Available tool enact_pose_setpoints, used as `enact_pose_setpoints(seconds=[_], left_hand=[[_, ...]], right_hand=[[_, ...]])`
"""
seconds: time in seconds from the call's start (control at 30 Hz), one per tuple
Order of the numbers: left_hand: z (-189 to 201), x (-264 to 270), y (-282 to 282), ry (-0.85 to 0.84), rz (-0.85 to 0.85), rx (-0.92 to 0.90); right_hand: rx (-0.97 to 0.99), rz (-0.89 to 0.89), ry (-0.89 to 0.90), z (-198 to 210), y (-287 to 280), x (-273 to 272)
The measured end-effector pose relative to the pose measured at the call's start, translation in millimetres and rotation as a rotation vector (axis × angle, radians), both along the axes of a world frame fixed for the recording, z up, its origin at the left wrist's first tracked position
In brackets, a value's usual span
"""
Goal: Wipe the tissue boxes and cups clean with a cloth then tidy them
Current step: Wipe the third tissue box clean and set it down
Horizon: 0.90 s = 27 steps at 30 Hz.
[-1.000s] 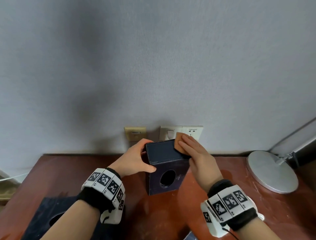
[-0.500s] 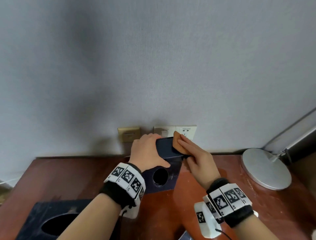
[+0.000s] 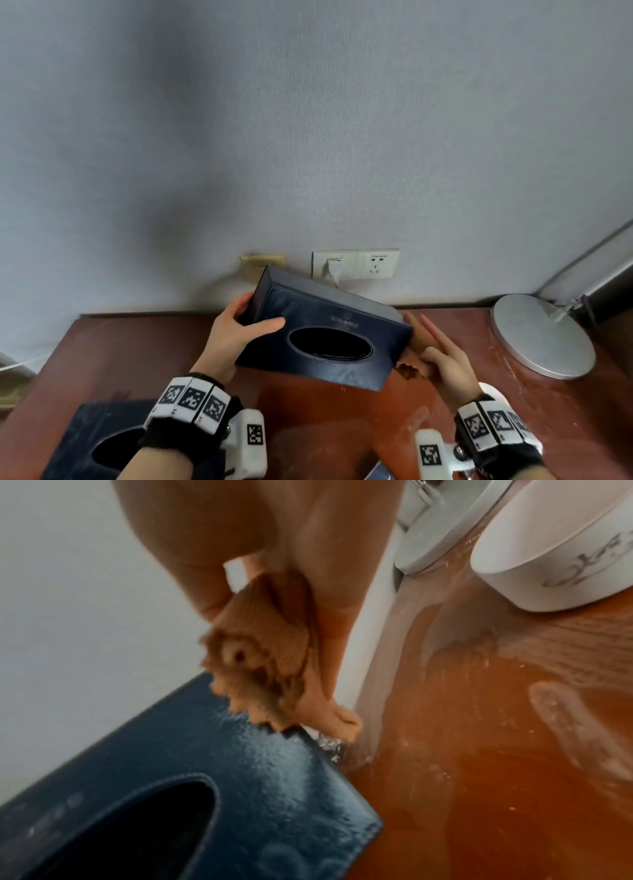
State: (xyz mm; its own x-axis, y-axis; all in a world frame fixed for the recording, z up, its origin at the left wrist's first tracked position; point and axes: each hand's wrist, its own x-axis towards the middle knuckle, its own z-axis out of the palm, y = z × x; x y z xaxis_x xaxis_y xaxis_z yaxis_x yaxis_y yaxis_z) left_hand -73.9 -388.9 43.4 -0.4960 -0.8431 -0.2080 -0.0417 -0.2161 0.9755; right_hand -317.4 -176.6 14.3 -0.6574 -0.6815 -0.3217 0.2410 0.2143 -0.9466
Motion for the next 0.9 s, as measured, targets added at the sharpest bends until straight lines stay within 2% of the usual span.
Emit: enact_pose_setpoints(seconds=[0.07,0.1,0.2,0.27,0.43,0.57,0.63,0.7,0.77,0.9], left_hand=[[-1.9,3.1,2.4,0.027,-0.033,0.009],[-2.9,5.1,3.2,0.039,-0.043,0.017],[-5.2,11.7,2.4,0.070,-0.044,0.055],[-6.4,15.8,1.3,0.096,-0.062,0.076],[-15.1,23.4,1.3,0.154,-0.070,0.119],[-16.6,27.7,0.0,0.153,-0.113,0.128],[-15.4,29.5,-4.0,0.096,-0.175,0.127],[-12.6,30.4,-8.8,-0.012,-0.253,0.069],[-6.2,31.4,-12.8,-0.116,-0.307,-0.071],[18.2,23.2,-9.6,-0.415,-0.374,-0.531]], right_hand=[[-0.123,0.103,-0.138,4.1,-4.0,-0.8],[-0.125,0.154,-0.123,7.0,-5.1,-1.7],[-0.004,0.327,0.110,13.2,-8.5,-6.4],[0.042,0.391,0.142,12.3,-12.2,-6.3],[-0.043,0.431,0.051,1.6,-20.7,0.3],[-0.010,0.404,0.104,-1.3,-20.5,0.4],[-0.010,0.353,0.173,6.1,-19.5,-1.1],[-0.039,0.316,0.235,24.1,-18.2,-5.2],[-0.032,0.342,0.371,49.9,-18.8,-8.8],[0.135,0.404,0.904,96.4,-28.5,-5.4]])
